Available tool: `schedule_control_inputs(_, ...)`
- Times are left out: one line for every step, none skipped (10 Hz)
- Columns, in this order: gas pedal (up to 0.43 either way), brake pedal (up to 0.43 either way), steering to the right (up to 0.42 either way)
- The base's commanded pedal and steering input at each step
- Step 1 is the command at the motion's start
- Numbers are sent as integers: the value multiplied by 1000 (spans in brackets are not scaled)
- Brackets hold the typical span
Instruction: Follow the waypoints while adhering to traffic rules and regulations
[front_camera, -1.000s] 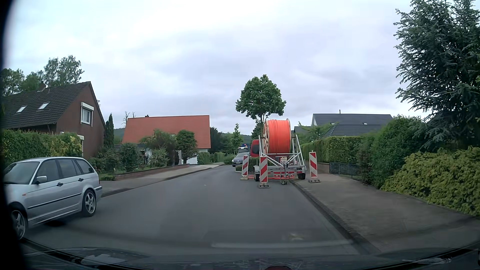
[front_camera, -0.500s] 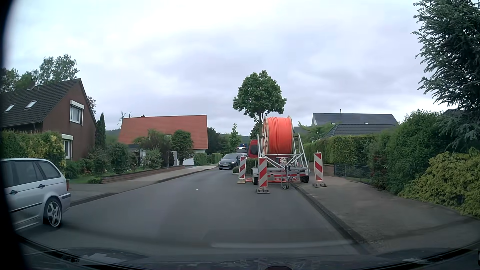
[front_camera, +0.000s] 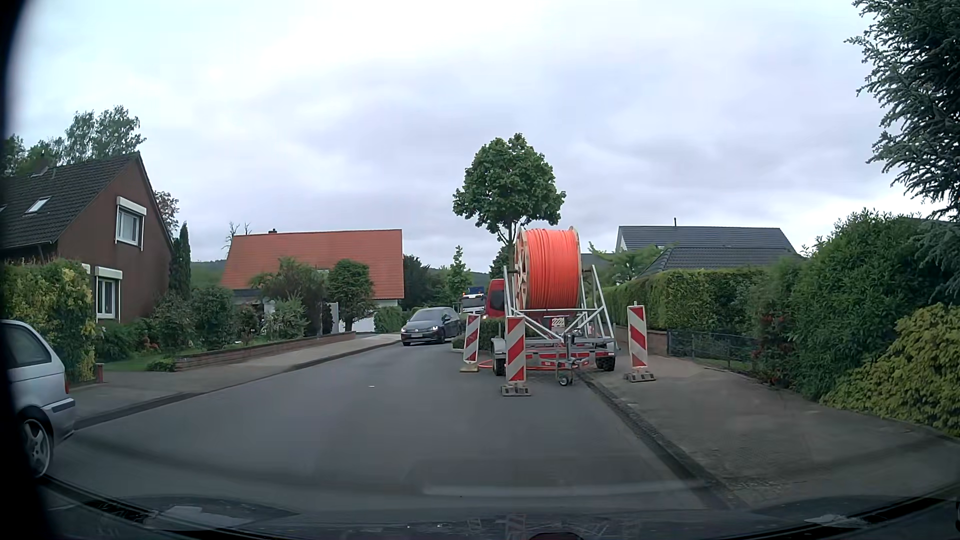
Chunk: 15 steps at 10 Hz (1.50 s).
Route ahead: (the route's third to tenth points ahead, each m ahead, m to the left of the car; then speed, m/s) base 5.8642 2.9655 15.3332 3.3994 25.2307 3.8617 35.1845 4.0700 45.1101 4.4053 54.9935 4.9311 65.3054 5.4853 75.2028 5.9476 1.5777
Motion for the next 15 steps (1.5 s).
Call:
schedule_control_inputs(0, 171, 57)
schedule_control_inputs(0, 165, 53)
schedule_control_inputs(0, 159, 45)
schedule_control_inputs(0, 140, 36)
schedule_control_inputs(0, 122, 31)
schedule_control_inputs(0, 116, 30)
schedule_control_inputs(0, 110, 30)
schedule_control_inputs(0, 91, 29)
schedule_control_inputs(0, 85, 28)
schedule_control_inputs(0, 79, 28)
schedule_control_inputs(0, 73, 28)
schedule_control_inputs(0, 85, 28)
schedule_control_inputs(0, 85, 27)
schedule_control_inputs(0, 85, 25)
schedule_control_inputs(0, 79, 23)
